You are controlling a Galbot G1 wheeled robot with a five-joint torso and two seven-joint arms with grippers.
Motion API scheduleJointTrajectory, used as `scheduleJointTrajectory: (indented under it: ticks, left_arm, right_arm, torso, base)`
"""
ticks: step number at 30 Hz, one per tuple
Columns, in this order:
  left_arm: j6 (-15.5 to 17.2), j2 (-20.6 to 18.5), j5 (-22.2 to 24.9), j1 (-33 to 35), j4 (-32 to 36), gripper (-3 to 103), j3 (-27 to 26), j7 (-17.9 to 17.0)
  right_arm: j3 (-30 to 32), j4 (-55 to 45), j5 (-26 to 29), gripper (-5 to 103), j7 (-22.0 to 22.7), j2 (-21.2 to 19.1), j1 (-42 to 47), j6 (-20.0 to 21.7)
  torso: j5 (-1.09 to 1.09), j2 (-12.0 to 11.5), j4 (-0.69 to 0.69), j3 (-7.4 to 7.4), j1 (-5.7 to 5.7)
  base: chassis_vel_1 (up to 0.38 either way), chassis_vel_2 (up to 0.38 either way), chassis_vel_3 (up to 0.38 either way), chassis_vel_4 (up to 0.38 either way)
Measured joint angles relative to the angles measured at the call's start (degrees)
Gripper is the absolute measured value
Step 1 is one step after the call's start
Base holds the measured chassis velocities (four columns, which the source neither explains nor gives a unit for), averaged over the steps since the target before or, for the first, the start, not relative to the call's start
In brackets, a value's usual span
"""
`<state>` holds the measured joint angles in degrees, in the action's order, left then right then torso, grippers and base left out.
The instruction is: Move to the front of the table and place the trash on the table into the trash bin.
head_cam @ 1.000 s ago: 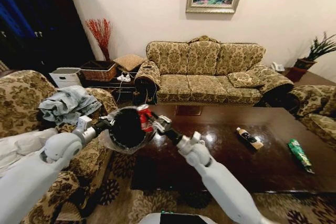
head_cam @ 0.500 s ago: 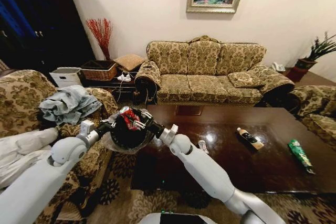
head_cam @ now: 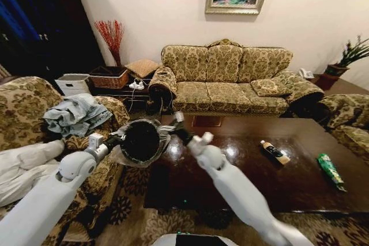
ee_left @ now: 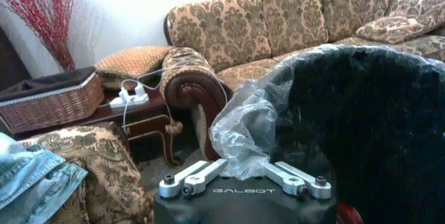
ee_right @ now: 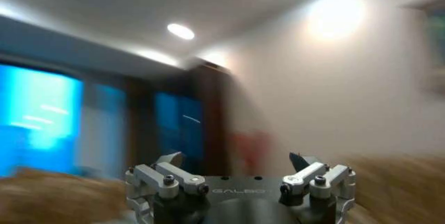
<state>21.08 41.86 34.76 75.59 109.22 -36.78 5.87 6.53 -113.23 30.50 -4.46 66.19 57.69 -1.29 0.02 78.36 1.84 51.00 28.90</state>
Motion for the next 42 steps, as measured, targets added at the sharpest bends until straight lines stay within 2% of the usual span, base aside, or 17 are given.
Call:
scheduleJointTrajectory:
  ticks: [3, 4, 5, 7, 11, 25, 35, 40, 42]
  left_arm:
    - [-0.7, 1.0, -0.7, 0.0, 0.2, 0, -0.7, 0.2]
    - [-0.7, 1.0, -0.7, 0.0, 0.2, 0, -0.7, 0.2]
    - [-0.9, 1.5, -0.8, 0.2, 0.6, 0, -1.1, 0.2]
    - [-1.2, 2.3, -1.1, 0.6, 1.0, 0, -1.4, 0.1]
    - [-1.2, 3.2, -1.3, 1.1, 2.0, 0, -1.6, 0.0]
    - [-1.9, 5.0, -2.0, 2.1, 2.8, 0, -1.7, -0.1]
    - [-2.0, 5.3, -2.2, 2.2, 3.0, 0, -1.5, 0.0]
    - [-2.2, 5.2, -2.1, 2.1, 3.0, 0, -1.5, 0.0]
    - [-2.5, 5.0, -2.0, 2.1, 3.1, 0, -1.5, 0.0]
  right_arm:
    - [5.0, -3.1, -0.4, 100, 6.0, -3.1, 8.2, 0.5]
    - [5.0, -3.1, -0.4, 100, 6.0, -3.1, 8.2, 0.5]
    - [6.5, -4.4, -0.6, 100, 7.7, -3.7, 13.2, 0.1]
    - [7.6, -6.5, -1.0, 100, 9.5, -3.5, 19.3, 0.1]
    - [7.2, -8.7, -1.2, 100, 10.7, -1.6, 23.4, 0.5]
    - [5.4, -10.1, -2.4, 100, 10.9, 1.8, 25.1, 1.4]
    - [4.8, -9.1, -3.1, 100, 11.5, 2.7, 25.6, 1.6]
    - [3.7, -7.3, -2.2, 100, 14.8, 3.2, 24.7, 3.9]
    - [2.6, -5.2, 1.5, 100, 19.6, 3.4, 23.3, 8.2]
  torso:
    - [-0.02, 0.0, -0.02, 0.0, 0.0]
    - [-0.02, 0.0, -0.02, 0.0, 0.0]
    - [0.03, 0.0, 0.0, 0.0, 0.0]
    - [-0.03, 0.0, 0.0, 0.0, 0.0]
    - [-0.02, 0.0, 0.02, -0.01, -0.02]
    - [-0.03, 0.0, 0.03, 0.0, 0.0]
    - [-0.01, 0.0, 0.01, 0.01, 0.01]
    - [-0.02, 0.0, 0.01, 0.01, 0.01]
    - [-0.04, 0.0, 0.0, 0.01, 0.01]
  base:
    - [0.0, 0.0, 0.0, 0.0]
    - [0.0, 0.0, 0.0, 0.0]
    - [0.0, 0.0, 0.0, 0.0]
    - [0.0, 0.0, 0.0, 0.0]
    - [0.0, 0.0, 0.0, 0.0]
    - [-0.025, -0.027, 0.03, 0.026]
    - [-0.228, -0.222, 0.214, 0.217]
    - [-0.324, -0.301, 0.308, 0.286]
    - [-0.256, -0.293, 0.282, 0.282]
